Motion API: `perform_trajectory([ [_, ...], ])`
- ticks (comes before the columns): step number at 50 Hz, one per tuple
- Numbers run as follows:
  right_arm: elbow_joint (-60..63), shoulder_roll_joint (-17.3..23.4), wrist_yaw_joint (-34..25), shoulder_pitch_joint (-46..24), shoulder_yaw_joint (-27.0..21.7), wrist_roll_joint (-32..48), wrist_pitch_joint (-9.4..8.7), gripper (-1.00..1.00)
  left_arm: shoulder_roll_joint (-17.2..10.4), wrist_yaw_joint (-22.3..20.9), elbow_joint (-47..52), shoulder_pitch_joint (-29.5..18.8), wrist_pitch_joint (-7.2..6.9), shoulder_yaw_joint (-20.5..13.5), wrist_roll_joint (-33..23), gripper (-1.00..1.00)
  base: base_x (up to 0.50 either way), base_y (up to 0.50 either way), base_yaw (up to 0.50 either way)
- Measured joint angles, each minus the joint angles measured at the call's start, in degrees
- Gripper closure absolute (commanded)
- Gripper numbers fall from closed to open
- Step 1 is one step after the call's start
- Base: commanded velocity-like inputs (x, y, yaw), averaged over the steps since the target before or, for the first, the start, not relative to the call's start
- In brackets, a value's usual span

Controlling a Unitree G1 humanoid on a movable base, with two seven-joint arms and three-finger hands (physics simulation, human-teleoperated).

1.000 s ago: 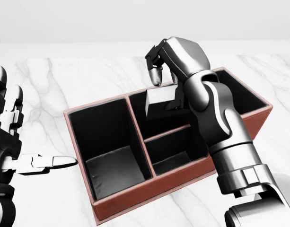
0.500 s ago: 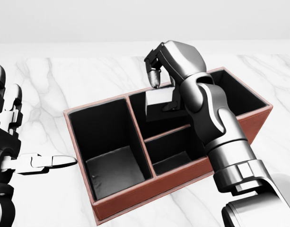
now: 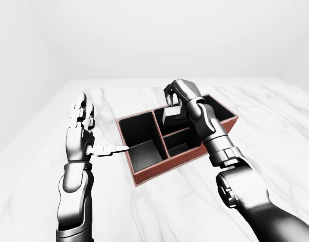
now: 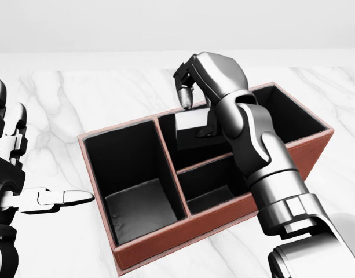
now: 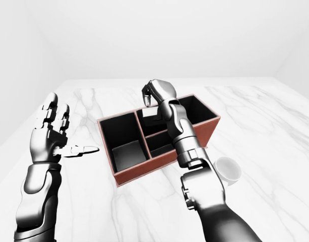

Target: Pick up the book and place it in the front compartment of the caddy.

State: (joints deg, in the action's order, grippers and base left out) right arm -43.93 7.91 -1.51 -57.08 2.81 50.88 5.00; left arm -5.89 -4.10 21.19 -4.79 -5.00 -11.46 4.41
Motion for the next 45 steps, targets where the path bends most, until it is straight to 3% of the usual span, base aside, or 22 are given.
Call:
perform_trajectory([
  [45, -7.47, -0.86, 4.31, -2.44, 0.91, 1.68, 0.0, 1.0, -0.13, 0.16, 0.01, -0.22, 0.0, -0.17, 0.19, -0.96, 0.0, 0.0, 0.0],
])
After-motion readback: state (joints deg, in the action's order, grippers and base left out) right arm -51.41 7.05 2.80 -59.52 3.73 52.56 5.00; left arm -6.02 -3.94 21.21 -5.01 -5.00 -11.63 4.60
